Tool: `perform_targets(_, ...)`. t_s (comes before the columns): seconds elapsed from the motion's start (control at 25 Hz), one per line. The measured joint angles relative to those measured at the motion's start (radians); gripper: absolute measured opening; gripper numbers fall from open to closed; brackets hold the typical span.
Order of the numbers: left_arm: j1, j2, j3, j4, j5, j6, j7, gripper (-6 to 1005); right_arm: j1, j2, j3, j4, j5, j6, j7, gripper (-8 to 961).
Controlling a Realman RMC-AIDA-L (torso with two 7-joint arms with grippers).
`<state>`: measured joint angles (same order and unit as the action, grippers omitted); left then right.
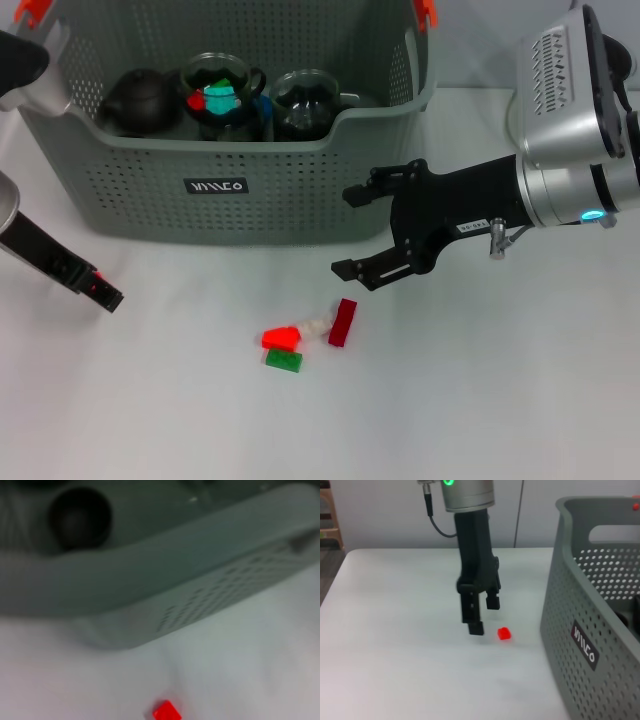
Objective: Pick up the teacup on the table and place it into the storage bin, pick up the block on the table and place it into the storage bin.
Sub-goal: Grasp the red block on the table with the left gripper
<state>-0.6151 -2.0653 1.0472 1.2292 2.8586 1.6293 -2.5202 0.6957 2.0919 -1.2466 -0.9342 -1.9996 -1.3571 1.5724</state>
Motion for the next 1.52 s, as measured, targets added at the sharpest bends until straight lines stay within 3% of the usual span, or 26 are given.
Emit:
perform_targets(0.6, -0.028, 0.023, -0.007, -0.008, 0.001, -0.028, 0.573, 872, 0.005, 0.008, 0.006, 0.081, 0.097, 0.087, 0.052, 941)
perform_targets(0.84, -0.044, 0.038, 0.000, -0.010, 0.001, 0.006, 0.689, 872, 0.021, 0.008, 0.008, 0.120, 0.105, 0.124, 0.066, 941)
perform_targets(1.16, -0.055, 0.049, 0.074, -0.019, 0.002, 0.013, 0.781, 872, 0.029, 0.008, 0.006, 0.153, 0.155, 0.135, 0.069, 942)
perform_targets(1.52, -0.097, 0.080, 0.129, -0.124, 0.002, -0.022, 0.822, 872, 0.025, 0.008, 0.001, 0.177, 0.183, 0.147, 0.074, 941)
